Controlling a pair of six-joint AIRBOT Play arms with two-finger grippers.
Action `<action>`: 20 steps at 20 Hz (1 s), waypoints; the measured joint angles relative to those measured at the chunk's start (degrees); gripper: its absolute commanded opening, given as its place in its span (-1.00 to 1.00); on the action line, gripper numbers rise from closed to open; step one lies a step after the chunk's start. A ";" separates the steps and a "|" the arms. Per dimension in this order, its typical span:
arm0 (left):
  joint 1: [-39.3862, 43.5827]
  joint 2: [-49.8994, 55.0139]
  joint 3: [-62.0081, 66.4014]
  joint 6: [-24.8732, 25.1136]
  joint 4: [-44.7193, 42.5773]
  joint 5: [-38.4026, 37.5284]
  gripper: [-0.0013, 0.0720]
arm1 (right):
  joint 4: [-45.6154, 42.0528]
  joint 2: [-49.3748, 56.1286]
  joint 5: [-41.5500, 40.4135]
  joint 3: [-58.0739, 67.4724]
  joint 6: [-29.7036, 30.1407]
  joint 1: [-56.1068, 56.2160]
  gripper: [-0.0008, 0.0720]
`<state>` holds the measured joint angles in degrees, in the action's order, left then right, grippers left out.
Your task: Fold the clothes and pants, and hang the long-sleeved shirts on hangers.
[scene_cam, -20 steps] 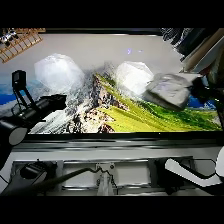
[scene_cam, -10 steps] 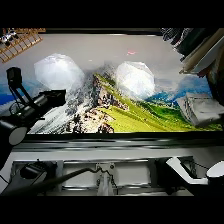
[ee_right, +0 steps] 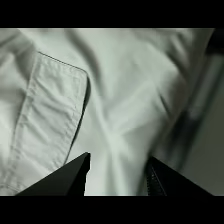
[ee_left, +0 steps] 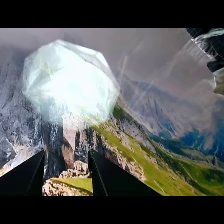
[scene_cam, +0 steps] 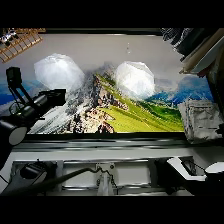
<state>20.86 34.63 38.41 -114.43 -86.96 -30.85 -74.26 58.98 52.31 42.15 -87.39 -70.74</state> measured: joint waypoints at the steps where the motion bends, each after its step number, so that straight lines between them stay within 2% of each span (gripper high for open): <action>1: 0.00 0.00 0.00 0.02 0.00 0.02 -0.14 | -1.64 -0.02 0.83 0.13 -0.74 -0.09 0.19; 4: 0.00 0.09 0.00 0.42 -0.02 0.07 -0.15 | -3.04 -0.46 3.91 1.20 -3.19 0.20 0.18; 6: 0.00 0.79 0.00 2.91 -0.04 0.90 -0.15 | 1.79 -1.09 5.07 1.64 -3.08 2.51 0.19; 8: 0.00 2.51 0.17 5.46 -0.04 2.10 -0.15 | 9.88 -1.62 5.46 1.88 -0.39 8.37 0.18; 11: 0.00 6.78 2.32 10.71 -0.07 3.30 -0.15 | 20.09 -2.49 1.70 2.10 5.88 23.78 0.19; 13: -0.09 9.64 4.57 14.75 -1.16 3.78 -0.15 | 23.26 -2.78 -2.29 2.19 12.11 36.26 0.18; 16: -0.46 12.20 6.78 18.32 -4.44 4.85 -0.15 | 22.25 -2.99 -8.52 2.25 18.88 52.87 0.18; 20: -0.72 13.38 7.74 20.17 -6.36 5.64 -0.15 | 18.88 -3.06 -12.35 2.25 22.43 66.66 0.18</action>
<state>20.14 48.01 46.15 -94.26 -93.32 -25.21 -55.37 55.92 39.97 44.40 -64.97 -4.08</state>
